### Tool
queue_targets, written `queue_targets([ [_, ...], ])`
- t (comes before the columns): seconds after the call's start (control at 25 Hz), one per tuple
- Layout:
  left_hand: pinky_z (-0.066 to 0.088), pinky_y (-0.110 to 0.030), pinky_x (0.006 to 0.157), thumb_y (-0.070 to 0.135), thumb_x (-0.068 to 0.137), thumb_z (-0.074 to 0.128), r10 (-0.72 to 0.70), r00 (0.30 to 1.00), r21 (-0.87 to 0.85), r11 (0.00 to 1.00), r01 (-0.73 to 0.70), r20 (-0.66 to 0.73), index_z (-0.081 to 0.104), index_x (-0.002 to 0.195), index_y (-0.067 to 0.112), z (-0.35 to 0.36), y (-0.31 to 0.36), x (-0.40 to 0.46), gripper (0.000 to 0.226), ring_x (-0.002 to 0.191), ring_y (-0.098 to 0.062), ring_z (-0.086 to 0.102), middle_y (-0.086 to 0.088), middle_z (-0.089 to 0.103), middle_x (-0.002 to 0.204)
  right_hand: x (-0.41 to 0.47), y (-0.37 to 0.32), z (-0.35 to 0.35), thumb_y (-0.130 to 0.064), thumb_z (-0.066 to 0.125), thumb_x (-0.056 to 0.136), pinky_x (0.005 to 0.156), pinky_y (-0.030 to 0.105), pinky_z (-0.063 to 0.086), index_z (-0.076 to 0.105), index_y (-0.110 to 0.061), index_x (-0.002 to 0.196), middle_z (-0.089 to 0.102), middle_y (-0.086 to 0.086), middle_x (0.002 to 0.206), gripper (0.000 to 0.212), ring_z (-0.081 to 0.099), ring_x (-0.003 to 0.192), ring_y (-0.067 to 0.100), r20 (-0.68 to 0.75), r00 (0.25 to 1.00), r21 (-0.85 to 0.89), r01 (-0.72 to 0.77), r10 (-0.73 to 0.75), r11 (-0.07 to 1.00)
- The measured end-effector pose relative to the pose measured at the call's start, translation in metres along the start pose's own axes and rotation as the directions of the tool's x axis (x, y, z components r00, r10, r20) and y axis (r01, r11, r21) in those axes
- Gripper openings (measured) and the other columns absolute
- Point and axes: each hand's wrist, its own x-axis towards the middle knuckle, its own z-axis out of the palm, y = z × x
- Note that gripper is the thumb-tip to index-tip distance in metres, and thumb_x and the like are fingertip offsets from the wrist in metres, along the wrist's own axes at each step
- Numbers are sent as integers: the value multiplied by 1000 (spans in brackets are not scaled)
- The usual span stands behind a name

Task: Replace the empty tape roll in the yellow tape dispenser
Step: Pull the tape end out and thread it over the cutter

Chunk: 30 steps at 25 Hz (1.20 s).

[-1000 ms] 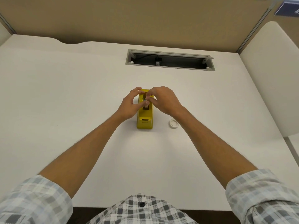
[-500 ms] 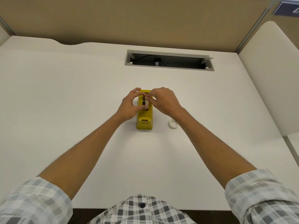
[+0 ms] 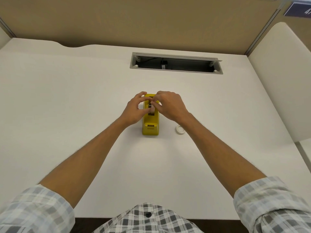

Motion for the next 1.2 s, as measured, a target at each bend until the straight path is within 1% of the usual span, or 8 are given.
queue_targets([
  [0.12,33,-35,104,24,82,74,1,1000,-12,1000,-2,-8,61,122,27,0,2,0,42,139,-19,35,3,38,151,0,-2,1,-33,50,99,65,31,48,72,-18,106,70,0,99,27,64,82,20,-11,1000,-7,8,-8,1000],
  [0.2,34,-36,108,21,84,72,-3,1000,-27,1000,2,-16,61,120,26,-1,4,1,38,137,-17,37,3,40,150,-1,-2,2,-32,49,99,64,32,49,73,-17,104,69,1,96,28,64,81,20,-12,1000,-19,15,-15,1000],
  [0.32,36,-37,107,24,90,65,-7,1000,-33,999,7,-3,60,125,21,-1,4,2,35,138,-17,36,4,38,150,-3,-3,2,-32,50,99,63,30,49,74,-17,102,70,1,96,28,64,82,19,-18,999,-15,30,-30,999],
  [0.48,33,-41,109,25,86,70,-9,1000,14,1000,9,8,60,127,23,1,1,-1,42,141,-20,33,4,35,153,-2,-3,2,-32,48,101,62,25,39,72,-16,109,70,1,100,31,64,83,18,-28,999,-46,28,-29,999],
  [0.64,33,-37,107,19,80,76,-13,1000,-8,1000,13,-18,62,122,25,-1,4,-1,44,140,-19,35,3,38,152,1,-2,3,-33,46,101,62,27,44,73,-15,109,70,2,98,33,65,82,20,-19,1000,-58,0,-1,998],
  [0.84,33,-31,104,27,92,63,-10,1000,-11,1000,10,-4,61,127,19,0,6,0,36,140,-18,33,3,36,152,-1,0,4,-32,47,101,65,32,51,74,-16,104,71,0,96,31,64,81,19,-9,1000,-38,4,-5,999],
  [1.04,32,-37,107,23,85,71,-10,1000,-9,1000,10,3,62,120,26,-2,4,0,36,139,-19,35,3,38,151,1,0,1,-33,47,101,66,32,52,74,-16,105,70,1,96,32,64,81,20,-5,1000,-35,1,-1,999],
  [1.2,33,-41,112,27,92,63,-3,1000,7,1000,3,17,58,129,22,-3,6,2,38,139,-19,34,3,37,151,1,1,4,-33,45,101,65,33,49,73,-16,103,70,1,93,33,63,80,21,-1,999,-23,-39,39,999],
])
